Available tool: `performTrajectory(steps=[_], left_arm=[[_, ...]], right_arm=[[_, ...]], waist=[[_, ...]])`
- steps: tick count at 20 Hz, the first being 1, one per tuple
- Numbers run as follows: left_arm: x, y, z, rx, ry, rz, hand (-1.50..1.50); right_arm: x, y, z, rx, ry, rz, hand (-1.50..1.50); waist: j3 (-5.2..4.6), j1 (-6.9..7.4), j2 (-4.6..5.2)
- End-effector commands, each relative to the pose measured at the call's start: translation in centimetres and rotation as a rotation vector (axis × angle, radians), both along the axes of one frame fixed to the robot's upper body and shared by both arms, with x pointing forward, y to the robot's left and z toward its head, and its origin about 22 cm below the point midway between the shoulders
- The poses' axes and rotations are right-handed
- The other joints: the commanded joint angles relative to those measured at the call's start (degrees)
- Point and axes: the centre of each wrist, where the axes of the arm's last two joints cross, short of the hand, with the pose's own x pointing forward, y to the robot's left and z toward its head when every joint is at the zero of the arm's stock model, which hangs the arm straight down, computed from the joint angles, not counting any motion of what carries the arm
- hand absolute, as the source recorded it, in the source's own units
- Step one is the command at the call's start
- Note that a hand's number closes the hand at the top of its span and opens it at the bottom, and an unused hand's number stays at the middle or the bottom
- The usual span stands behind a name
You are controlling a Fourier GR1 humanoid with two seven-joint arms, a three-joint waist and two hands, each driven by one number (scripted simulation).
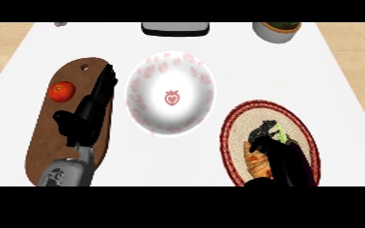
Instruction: Pick the croissant from the placemat and place it in the bowl
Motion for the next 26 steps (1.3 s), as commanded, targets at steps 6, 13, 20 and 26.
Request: performTrajectory(steps=[6, 13, 20, 26], left_arm=[[0.4, -1.1, 0.4, 0.005, -0.012, -0.068, 0.0], [1.0, -2.4, 0.3, -0.009, -0.006, -0.087, 0.0], [1.5, -1.9, 0.7, 0.004, 0.001, -0.065, 0.0], [0.7, -1.8, -0.1, 0.007, 0.027, -0.042, 0.0]], right_arm=[[-1.7, 14.4, 3.5, 0.445, 0.034, 0.178, 1.5], [-2.7, 19.6, 8.0, 0.636, -0.24, 0.278, 1.5], [-1.8, 22.2, 10.9, 0.58, -0.489, 0.309, 1.5], [0.9, 23.3, 14.5, 0.464, -0.532, 0.209, 1.5]], waist=[[2.07, 5.73, 1.85], [1.7, 4.88, 1.44], [1.33, 3.41, 0.38], [1.26, 3.17, -0.13]])
